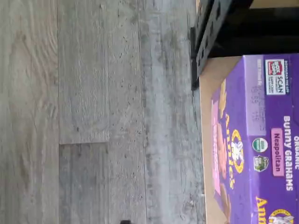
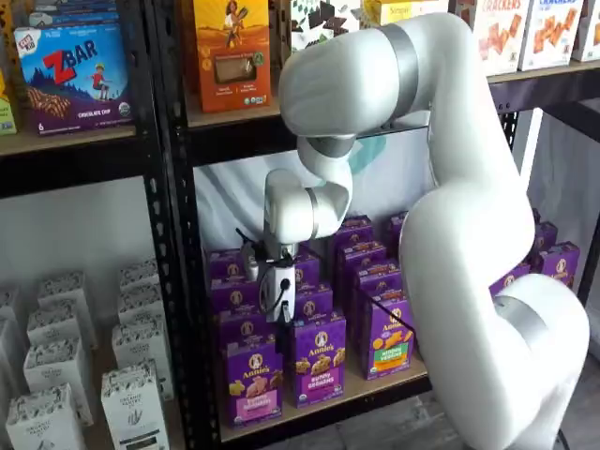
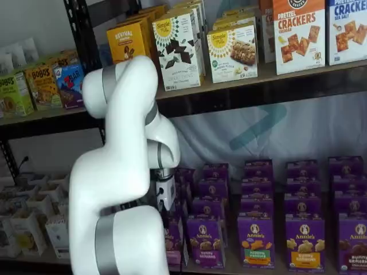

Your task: Pick up the purple box with a pink patch in the middle, on the bottom shelf, the first box from the left

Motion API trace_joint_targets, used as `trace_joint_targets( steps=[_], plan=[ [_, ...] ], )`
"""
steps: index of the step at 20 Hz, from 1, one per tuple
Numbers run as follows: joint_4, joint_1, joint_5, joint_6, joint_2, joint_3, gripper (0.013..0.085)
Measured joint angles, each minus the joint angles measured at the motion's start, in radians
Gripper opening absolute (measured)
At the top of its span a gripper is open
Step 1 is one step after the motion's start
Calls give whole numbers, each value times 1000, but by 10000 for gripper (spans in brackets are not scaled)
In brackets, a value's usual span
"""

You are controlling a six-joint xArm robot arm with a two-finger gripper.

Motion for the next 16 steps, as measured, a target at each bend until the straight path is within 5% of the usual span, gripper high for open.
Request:
trace_joint_targets(
  steps=[3,16],
  plan=[
    [52,-3,-2,-49,4,-3,850],
    [88,-1,-104,-85,47,-12,850]
  ],
)
